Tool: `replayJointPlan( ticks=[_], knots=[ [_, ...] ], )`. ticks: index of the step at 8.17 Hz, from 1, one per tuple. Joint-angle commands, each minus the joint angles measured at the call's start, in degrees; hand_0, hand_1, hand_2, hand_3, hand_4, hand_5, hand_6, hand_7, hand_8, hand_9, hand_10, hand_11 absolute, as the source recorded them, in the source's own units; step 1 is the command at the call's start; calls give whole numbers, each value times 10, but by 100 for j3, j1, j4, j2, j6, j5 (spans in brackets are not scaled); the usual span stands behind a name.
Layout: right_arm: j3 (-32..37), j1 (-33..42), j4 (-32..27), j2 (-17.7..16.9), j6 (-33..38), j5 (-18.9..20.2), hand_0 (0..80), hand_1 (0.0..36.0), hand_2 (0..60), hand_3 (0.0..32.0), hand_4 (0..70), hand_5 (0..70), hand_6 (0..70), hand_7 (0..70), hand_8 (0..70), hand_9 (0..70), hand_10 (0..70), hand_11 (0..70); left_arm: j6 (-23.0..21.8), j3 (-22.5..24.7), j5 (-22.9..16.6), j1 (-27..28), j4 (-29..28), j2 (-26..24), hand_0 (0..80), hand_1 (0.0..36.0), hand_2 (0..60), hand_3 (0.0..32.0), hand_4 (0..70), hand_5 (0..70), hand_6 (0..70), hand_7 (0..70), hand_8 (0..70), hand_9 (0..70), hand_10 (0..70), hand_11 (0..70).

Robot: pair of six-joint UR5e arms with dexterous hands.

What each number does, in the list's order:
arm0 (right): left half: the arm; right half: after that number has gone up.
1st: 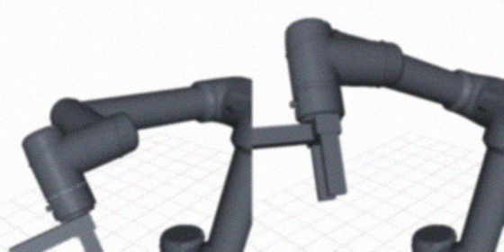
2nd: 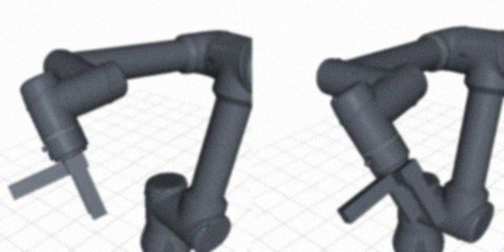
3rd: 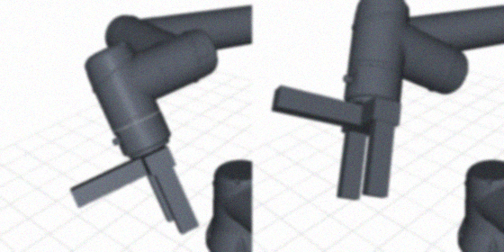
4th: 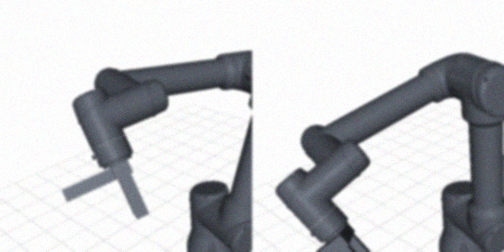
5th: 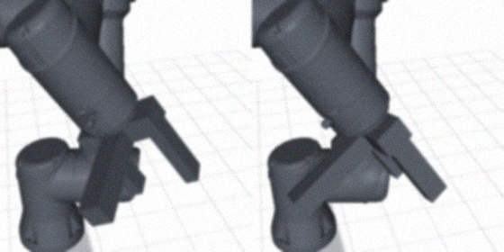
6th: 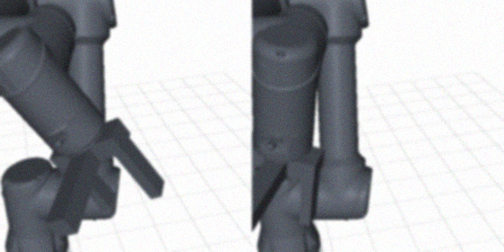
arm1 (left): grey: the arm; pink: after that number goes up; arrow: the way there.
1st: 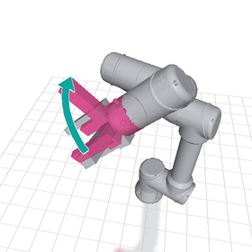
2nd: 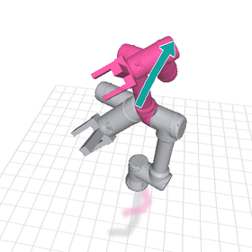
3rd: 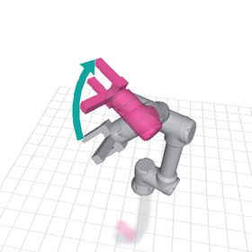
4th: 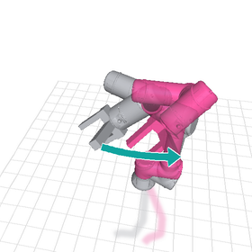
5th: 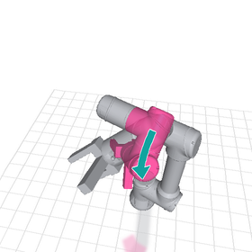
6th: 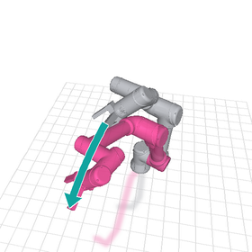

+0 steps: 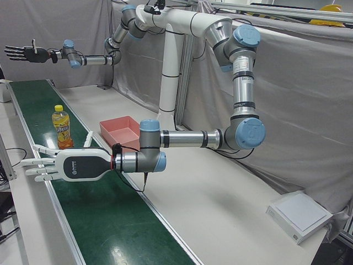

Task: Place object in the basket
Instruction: 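Move the left hand over the conveyor toward the orange bottle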

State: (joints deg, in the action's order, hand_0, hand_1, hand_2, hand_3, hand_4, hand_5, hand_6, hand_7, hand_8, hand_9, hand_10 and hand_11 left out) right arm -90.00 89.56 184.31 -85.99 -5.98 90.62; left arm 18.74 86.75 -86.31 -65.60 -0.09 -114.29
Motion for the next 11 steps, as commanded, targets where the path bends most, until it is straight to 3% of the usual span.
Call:
replayJointPlan(
  ticks=[1,11],
  knots=[
    [0,0,0,-6,0,0,0,0,0,0,0,0,0,0,0,0,0,0,15,-52,9,108,0,-41,524,0,0,110,208,105,0,7,13,39,66,102],
    [0,0,0,3,0,0,0,0,0,0,0,0,0,0,0,0,0,0,24,-18,9,389,-87,-295,518,0,0,104,209,104,0,6,11,41,67,104]
  ],
)
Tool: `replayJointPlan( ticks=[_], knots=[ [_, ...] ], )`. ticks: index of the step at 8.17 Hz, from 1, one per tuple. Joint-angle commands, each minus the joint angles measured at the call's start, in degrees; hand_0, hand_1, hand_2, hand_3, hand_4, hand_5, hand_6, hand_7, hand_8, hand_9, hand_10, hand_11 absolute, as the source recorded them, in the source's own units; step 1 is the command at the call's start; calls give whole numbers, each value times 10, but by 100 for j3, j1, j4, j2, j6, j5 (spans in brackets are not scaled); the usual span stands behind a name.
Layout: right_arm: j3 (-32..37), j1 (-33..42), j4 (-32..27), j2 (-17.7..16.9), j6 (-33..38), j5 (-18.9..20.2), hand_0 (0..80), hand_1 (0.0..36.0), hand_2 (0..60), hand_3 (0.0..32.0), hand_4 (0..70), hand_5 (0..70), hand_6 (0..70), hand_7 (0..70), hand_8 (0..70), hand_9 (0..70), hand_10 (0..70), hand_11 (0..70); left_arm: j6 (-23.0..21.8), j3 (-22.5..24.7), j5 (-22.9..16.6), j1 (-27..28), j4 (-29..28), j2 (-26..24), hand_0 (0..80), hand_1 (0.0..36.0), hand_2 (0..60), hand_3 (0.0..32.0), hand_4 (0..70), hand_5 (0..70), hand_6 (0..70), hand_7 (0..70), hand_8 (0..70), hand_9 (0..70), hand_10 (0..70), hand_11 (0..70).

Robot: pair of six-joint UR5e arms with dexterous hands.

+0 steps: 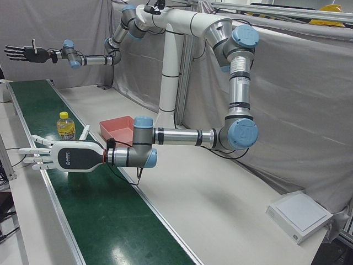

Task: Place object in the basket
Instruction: 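Move the left hand over the conveyor toward the orange bottle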

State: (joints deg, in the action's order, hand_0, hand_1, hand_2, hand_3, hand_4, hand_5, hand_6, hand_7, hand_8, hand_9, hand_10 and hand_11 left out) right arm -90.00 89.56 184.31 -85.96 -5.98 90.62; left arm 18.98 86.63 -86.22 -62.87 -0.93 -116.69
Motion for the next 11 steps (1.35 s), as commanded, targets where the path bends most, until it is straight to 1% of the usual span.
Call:
replayJointPlan(
  ticks=[1,4,5,7,8,9,10,11],
  knots=[
    [0,0,0,-9,0,0,0,0,0,0,0,0,0,0,0,0,0,0,1,-6,0,117,5,-91,520,0,0,108,207,106,0,9,13,43,69,107],
    [0,0,0,0,0,0,0,0,0,0,0,0,0,0,0,0,0,0,1,3,0,126,5,-178,517,0,0,104,211,108,0,8,20,53,73,113],
    [0,0,0,0,0,9,0,0,0,0,0,0,0,0,0,0,0,0,1,3,-9,248,5,-197,518,0,0,104,213,110,0,8,19,52,73,112],
    [0,0,0,0,0,0,0,0,0,0,0,0,0,0,0,0,0,0,1,3,-9,293,14,-258,519,0,0,102,214,114,0,15,23,57,74,114],
    [0,0,0,0,0,0,0,0,0,0,0,0,0,0,0,0,0,0,1,3,0,293,14,-267,520,0,0,96,214,122,0,14,25,60,75,116],
    [0,0,0,0,0,0,0,0,0,0,0,0,0,0,0,0,0,0,1,3,0,293,-3,-267,534,1,0,70,220,155,4,22,43,84,84,131],
    [0,0,0,-9,0,0,0,0,0,0,0,0,0,0,0,0,0,0,-26,-41,0,293,-134,-276,704,130,0,2,251,357,58,104,147,228,167,264],
    [0,0,0,-9,0,9,0,0,0,0,0,0,0,0,0,0,0,0,-61,-67,-9,319,-144,-380,800,357,334,0,623,643,257,396,396,550,446,655]
  ],
)
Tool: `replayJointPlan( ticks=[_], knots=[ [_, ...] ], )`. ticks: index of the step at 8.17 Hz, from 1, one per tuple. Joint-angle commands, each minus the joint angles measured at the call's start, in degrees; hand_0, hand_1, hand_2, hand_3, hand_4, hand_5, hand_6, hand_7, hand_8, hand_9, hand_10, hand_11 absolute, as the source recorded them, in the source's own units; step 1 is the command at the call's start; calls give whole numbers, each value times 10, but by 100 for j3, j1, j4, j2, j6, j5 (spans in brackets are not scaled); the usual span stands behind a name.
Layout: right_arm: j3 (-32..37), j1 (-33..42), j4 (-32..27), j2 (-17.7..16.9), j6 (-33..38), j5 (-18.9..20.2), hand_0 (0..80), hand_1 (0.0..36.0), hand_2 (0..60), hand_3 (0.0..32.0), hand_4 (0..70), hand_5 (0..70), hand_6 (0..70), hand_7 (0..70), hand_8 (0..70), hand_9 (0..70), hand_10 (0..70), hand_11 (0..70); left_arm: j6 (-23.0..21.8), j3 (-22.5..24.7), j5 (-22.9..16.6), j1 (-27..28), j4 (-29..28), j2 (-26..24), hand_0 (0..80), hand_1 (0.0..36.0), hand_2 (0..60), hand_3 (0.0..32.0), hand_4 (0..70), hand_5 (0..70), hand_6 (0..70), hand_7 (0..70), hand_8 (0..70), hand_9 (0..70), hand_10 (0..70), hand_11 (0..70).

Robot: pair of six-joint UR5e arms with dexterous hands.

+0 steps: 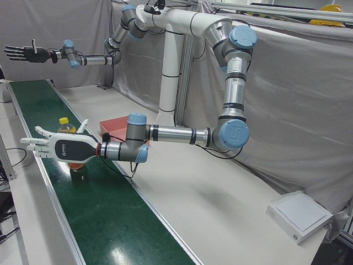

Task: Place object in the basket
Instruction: 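Close the left hand around the orange bottle on the belt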

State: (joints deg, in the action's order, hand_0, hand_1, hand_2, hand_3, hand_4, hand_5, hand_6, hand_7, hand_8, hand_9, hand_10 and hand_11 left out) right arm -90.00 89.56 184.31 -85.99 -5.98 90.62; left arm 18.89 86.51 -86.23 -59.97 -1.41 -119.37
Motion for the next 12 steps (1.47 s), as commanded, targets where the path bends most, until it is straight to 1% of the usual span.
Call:
replayJointPlan(
  ticks=[1,2,3,4,5,6,7,8,9,12],
  knots=[
    [0,0,0,-6,0,0,0,0,0,0,0,0,0,0,0,0,0,0,-87,-55,-16,72,95,-243,800,360,600,0,700,700,667,700,700,700,668,700],
    [0,0,0,-6,0,0,0,0,0,0,0,0,0,0,0,0,0,0,-96,23,-8,21,149,-253,800,360,600,0,700,700,700,700,700,700,700,700],
    [0,0,0,3,0,0,0,0,0,0,0,0,0,0,0,0,0,0,-96,364,1,-76,280,-245,800,360,600,0,700,700,700,700,700,700,700,700],
    [0,0,0,3,0,0,0,0,0,0,0,0,0,0,0,0,0,0,-105,863,1,-146,473,-184,800,360,600,0,700,700,700,700,700,700,700,700],
    [0,0,0,-6,0,0,0,0,0,0,0,0,0,0,0,0,0,0,-96,981,10,-69,544,-175,800,360,600,0,700,700,700,700,700,700,700,700],
    [0,0,0,-6,0,0,0,0,0,0,0,0,0,0,0,0,0,0,-96,991,10,-33,571,-209,800,360,600,0,700,700,700,700,700,700,700,700],
    [0,0,0,3,0,9,0,0,0,0,0,0,0,0,0,0,0,0,-87,1052,10,124,571,-227,800,360,600,0,700,700,700,700,700,700,700,700],
    [0,0,0,3,0,0,0,0,0,0,0,0,0,0,0,0,0,0,-78,1087,10,630,615,-462,800,360,600,0,700,700,700,700,700,700,700,700],
    [0,0,0,-6,0,0,0,0,0,0,0,0,0,0,0,0,0,0,-26,1088,19,975,781,-856,800,360,600,0,700,700,700,700,700,700,700,700],
    [0,0,0,-6,0,0,0,0,0,0,0,0,0,0,0,0,0,0,141,1088,45,1924,1211,-1543,800,360,600,0,700,700,700,700,700,700,700,700]
  ],
)
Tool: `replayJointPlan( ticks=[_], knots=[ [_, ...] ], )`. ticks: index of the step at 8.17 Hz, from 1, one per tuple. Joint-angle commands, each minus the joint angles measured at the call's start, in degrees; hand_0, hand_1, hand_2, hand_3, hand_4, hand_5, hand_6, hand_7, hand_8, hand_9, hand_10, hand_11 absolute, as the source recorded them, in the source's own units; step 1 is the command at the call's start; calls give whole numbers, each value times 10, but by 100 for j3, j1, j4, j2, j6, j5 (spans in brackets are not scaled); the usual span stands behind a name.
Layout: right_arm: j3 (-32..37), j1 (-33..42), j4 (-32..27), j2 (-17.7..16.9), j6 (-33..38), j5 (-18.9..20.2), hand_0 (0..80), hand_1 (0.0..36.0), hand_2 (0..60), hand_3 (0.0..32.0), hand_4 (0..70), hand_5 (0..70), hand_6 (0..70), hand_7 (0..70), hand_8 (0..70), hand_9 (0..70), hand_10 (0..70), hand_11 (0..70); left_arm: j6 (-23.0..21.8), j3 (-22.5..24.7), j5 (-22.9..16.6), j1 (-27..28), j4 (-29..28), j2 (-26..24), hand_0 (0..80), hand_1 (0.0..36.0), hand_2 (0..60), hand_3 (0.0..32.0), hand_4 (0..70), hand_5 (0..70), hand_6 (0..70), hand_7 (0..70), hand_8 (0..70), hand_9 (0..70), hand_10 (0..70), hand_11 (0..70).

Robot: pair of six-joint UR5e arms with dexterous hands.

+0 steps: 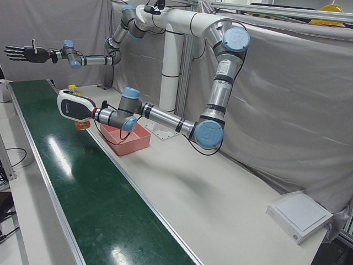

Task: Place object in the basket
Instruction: 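Lift the bottle with the left hand and carry it over the pink tray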

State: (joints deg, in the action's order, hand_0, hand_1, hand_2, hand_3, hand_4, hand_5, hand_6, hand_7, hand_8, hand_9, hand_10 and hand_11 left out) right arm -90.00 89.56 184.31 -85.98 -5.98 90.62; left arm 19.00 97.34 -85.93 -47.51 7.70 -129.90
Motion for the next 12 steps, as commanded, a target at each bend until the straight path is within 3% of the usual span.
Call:
replayJointPlan(
  ticks=[1,5,6,10,11,12],
  knots=[
    [0,0,0,-7,0,0,0,0,0,0,0,0,0,0,0,0,0,0,148,-5,32,1013,415,-710,800,360,600,0,700,700,700,700,700,700,700,700],
    [0,0,0,-7,0,0,0,0,0,0,0,0,0,0,0,0,0,0,183,250,50,1209,311,-739,800,360,600,0,700,700,700,700,700,700,700,700],
    [0,0,0,2,0,0,0,0,0,0,0,0,0,0,0,0,0,0,270,302,41,1401,50,-556,800,360,600,0,700,700,700,700,700,700,700,700],
    [0,0,0,-7,0,0,0,0,0,0,0,0,0,0,0,0,0,0,657,584,32,2122,12,-187,800,360,600,0,700,700,700,700,700,700,700,700],
    [0,0,0,-7,0,0,0,0,0,0,0,0,0,0,0,0,0,0,693,610,32,2141,-136,-46,800,360,600,0,700,700,700,700,700,700,670,700],
    [0,0,0,-7,0,0,0,0,0,0,0,0,0,0,0,0,0,0,702,637,32,2141,-320,242,800,348,600,0,700,700,674,700,700,700,569,700]
  ],
)
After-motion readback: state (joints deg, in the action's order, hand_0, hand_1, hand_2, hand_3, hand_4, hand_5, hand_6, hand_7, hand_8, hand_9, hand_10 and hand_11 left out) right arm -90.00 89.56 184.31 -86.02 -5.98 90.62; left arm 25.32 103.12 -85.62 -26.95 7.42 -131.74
